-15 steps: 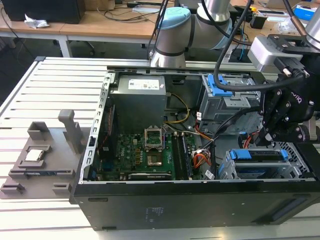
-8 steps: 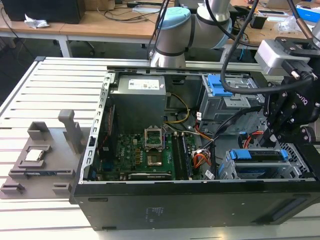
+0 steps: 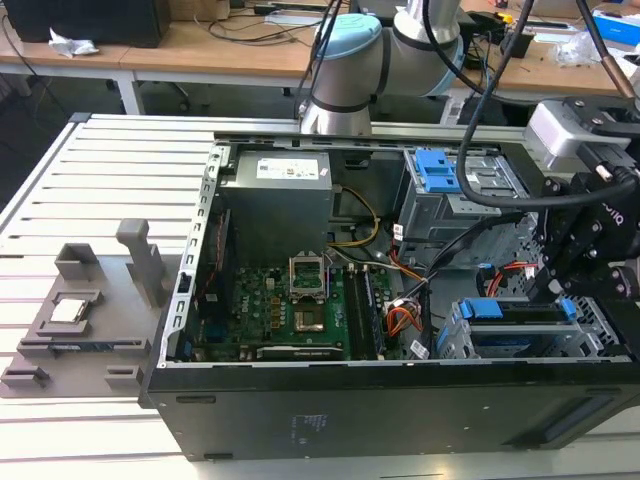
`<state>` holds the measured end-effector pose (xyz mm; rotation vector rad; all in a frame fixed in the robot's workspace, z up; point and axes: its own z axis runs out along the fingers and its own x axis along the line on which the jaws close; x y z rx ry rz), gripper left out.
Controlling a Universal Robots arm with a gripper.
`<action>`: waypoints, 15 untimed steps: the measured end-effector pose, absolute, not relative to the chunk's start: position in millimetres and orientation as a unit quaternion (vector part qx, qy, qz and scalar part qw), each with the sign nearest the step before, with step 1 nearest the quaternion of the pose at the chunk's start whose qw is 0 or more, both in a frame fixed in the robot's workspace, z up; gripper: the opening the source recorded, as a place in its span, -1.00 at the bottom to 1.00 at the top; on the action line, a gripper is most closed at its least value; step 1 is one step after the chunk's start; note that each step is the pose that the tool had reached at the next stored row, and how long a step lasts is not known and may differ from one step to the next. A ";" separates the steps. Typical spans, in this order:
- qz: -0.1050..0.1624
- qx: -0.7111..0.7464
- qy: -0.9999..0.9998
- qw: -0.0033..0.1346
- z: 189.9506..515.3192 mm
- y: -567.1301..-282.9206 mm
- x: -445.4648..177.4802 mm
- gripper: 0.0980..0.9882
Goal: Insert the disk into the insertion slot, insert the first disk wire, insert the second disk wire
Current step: 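Insert the disk into the insertion slot, then insert the first disk wire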
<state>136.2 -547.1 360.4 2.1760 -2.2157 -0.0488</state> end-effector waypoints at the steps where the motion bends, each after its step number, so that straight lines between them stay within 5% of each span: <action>1: -0.016 0.700 -0.713 0.018 359.3 -547.1 137.2 -0.98; 15: -0.016 0.700 -0.713 0.018 354.9 -547.1 140.3 -0.98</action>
